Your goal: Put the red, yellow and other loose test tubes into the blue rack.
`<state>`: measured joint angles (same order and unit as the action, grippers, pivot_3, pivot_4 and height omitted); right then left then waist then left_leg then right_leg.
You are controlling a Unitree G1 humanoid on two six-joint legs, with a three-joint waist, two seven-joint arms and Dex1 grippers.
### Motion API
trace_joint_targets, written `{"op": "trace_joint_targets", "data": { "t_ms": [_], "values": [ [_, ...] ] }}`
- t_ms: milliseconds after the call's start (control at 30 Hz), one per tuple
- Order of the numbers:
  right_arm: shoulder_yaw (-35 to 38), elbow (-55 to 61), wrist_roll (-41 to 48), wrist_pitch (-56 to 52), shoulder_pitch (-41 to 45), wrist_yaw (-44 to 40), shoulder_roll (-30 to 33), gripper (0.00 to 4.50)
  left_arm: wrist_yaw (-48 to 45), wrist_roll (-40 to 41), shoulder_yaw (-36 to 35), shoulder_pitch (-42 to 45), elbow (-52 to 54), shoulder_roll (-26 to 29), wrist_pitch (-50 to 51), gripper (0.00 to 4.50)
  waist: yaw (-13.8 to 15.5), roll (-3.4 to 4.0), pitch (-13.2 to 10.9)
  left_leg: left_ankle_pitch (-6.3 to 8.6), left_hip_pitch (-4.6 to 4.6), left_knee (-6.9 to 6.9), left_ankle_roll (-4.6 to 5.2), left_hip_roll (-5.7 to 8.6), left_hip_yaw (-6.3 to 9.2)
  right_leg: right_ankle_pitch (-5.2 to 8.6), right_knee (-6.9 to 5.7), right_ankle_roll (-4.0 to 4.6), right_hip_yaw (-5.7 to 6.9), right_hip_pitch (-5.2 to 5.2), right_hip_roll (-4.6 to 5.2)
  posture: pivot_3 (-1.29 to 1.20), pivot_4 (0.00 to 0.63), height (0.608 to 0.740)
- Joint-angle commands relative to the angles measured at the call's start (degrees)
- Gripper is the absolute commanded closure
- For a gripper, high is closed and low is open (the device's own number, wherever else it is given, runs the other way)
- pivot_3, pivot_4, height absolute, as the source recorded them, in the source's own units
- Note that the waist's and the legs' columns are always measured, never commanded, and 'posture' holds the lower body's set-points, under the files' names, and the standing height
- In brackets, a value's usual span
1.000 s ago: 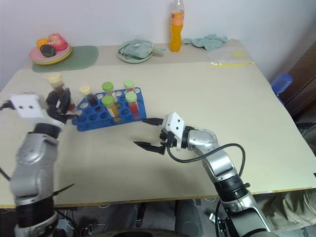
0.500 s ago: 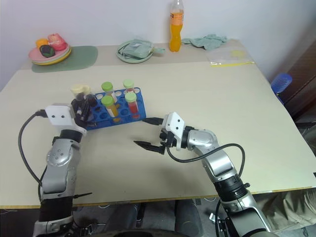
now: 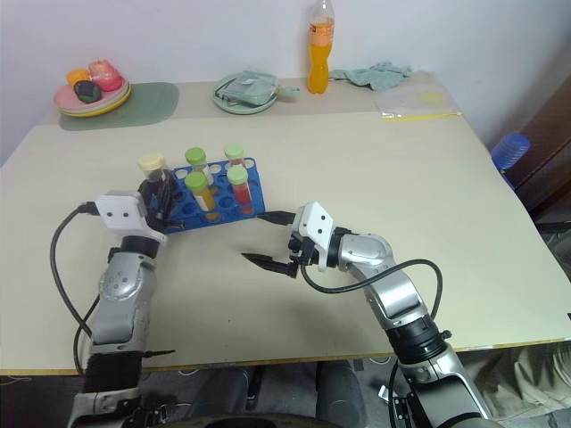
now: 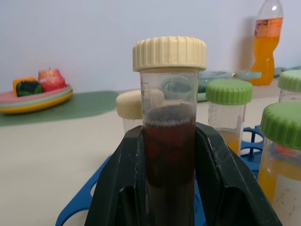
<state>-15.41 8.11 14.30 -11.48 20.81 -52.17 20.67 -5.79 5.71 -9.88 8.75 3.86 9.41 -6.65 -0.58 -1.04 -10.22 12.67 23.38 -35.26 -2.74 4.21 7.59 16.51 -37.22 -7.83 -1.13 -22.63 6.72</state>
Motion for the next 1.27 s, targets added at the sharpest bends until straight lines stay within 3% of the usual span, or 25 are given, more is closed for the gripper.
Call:
{"op": "trace_joint_targets", "data": {
  "t_ms": [33,100,233,267,500,633,767,1000,1267],
  "values": [
    [0.2,1.0,0.3,1.2,0.4,-0.1,-0.3,0.47,-2.4,1.0,0.9,0.0,-1.7,-0.4,-5.0,3.01,0.0,0.0,0.0,0.0,0.0,0.0,0.0,0.0,0.0,0.0,0.0,0.0,0.0,0.0,0.0,0.0,0.15,0.74],
    [0.3,1.1,0.1,1.3,0.3,0.0,-0.2,0.47,-3.4,2.1,0.9,-1.2,-1.4,-0.7,-5.6,2.28,0.0,0.0,0.0,0.0,0.0,-0.01,0.0,0.0,0.0,0.0,0.0,0.0,0.01,0.01,0.0,0.0,0.15,0.74],
    [1.0,1.3,0.5,1.2,0.5,0.0,0.1,0.47,-2.7,2.2,-0.2,-3.1,0.0,-1.3,-6.0,0.3,-0.2,0.0,0.0,0.01,0.0,0.01,0.01,-0.02,0.03,0.0,-0.01,0.0,0.0,-0.02,-0.01,0.0,0.15,0.74],
    [1.2,1.4,0.8,1.1,0.6,0.0,0.1,0.47,-2.3,2.2,-0.6,-3.6,0.6,-1.3,-6.0,0.04,-0.2,0.0,0.0,0.0,0.0,0.02,0.01,-0.02,0.04,0.0,-0.01,0.0,0.0,-0.02,-0.02,0.0,0.15,0.74],
    [3.9,5.3,3.9,-2.0,0.8,-1.2,2.7,0.47,-5.2,11.0,-4.8,-12.1,12.8,1.3,0.2,0.04,-0.1,0.0,0.0,0.01,0.0,0.02,0.01,-0.04,0.04,0.01,0.0,0.01,-0.01,-0.02,-0.02,0.0,0.15,0.74],
    [8.2,8.9,6.7,-6.7,0.2,-1.5,8.0,0.47,-12.3,21.1,-11.3,-21.7,20.9,9.9,9.0,0.04,-0.3,0.04,0.0,0.04,0.01,0.05,0.06,-0.08,0.03,0.02,0.01,0.03,-0.05,-0.05,-0.01,0.0,0.15,0.74],
    [17.6,5.1,9.3,-9.8,-0.6,-0.6,14.3,0.47,-18.1,27.3,-17.8,-29.4,23.8,17.7,15.7,0.04,0.2,0.04,0.0,0.06,0.0,0.05,0.09,-0.08,0.02,0.03,0.1,0.04,-0.01,0.05,0.02,0.0,0.15,0.74],
    [23.0,-6.9,5.8,-3.8,-3.5,-3.9,22.4,0.47,-20.3,27.2,-22.0,-32.3,22.2,22.0,20.1,0.04,1.0,0.06,0.0,0.09,-0.01,0.03,0.14,-0.09,-0.22,0.05,0.19,0.07,0.01,0.11,0.06,0.0,0.15,0.74],
    [21.6,-11.6,4.4,-0.9,-2.3,-4.1,21.0,0.47,-15.3,24.4,-21.8,-28.9,22.0,20.6,23.8,0.04,0.7,0.09,0.0,0.09,-0.01,0.04,0.14,-0.12,-0.2,0.03,0.16,0.04,-0.02,0.08,0.06,0.0,0.15,0.74]
  ]
}}
